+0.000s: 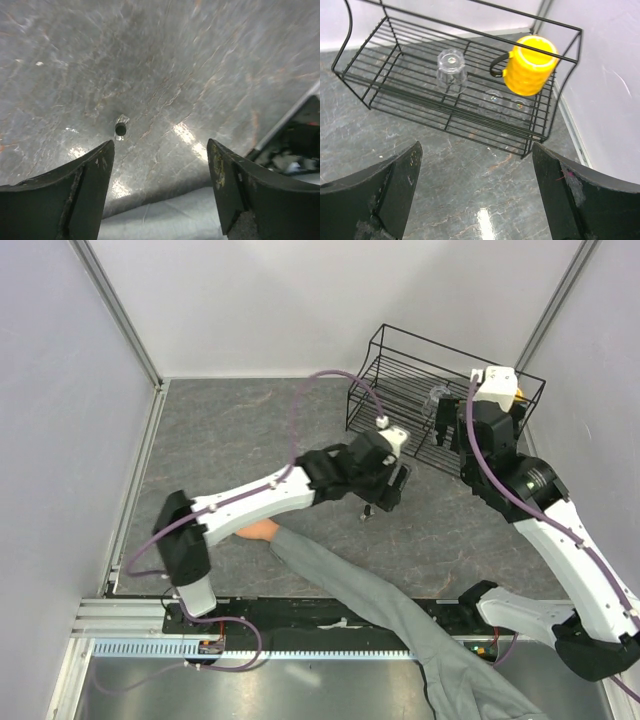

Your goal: Paint the nails

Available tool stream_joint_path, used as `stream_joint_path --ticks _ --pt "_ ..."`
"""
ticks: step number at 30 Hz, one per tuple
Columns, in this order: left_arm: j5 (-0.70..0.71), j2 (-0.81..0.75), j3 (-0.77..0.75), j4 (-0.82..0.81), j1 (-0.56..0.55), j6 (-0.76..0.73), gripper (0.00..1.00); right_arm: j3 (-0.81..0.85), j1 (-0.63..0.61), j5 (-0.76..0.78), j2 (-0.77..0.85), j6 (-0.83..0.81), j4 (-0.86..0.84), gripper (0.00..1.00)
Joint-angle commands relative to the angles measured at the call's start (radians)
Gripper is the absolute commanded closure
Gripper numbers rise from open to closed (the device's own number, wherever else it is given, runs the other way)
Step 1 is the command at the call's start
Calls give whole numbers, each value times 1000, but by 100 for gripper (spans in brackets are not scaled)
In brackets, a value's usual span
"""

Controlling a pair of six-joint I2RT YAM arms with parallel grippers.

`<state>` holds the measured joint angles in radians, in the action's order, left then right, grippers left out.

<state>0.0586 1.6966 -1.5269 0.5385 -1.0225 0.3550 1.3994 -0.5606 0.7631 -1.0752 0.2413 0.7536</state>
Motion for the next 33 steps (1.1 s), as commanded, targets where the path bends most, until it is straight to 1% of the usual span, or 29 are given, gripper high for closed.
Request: stream_joint_path --ticks 1,5,7,11,15,19,23,25,27,31,33 --pt "106 118 -119 72 -31 -50 22 -4 1 68 54 47 21 2" --pt "110 169 -133 72 -34 -33 30 -7 1 76 54 64 73 2" --pt "121 182 -122 72 -34 -22 31 -16 1 64 57 61 76 2" --pt "144 195 -82 71 -34 -13 31 -40 1 -36 73 32 76 2" --pt "161 221 -72 71 -36 -20 28 -71 1 -128 95 -3 72 2" --pt "159 256 -81 80 -31 -19 28 -62 1 -84 93 47 121 2" --pt "156 268 -73 78 -22 -13 32 -14 1 -91 74 98 184 2" --pt "161 268 -72 77 -19 -13 32 3 2 -61 52 128 219 2" --pt "159 275 -72 77 -21 -13 33 6 1 2 38 141 231 2" --pt "156 288 -69 77 -19 -13 33 -4 1 8 15 73 216 2" --pt "156 298 -67 77 -17 -14 33 -13 1 -51 20 46 214 2"
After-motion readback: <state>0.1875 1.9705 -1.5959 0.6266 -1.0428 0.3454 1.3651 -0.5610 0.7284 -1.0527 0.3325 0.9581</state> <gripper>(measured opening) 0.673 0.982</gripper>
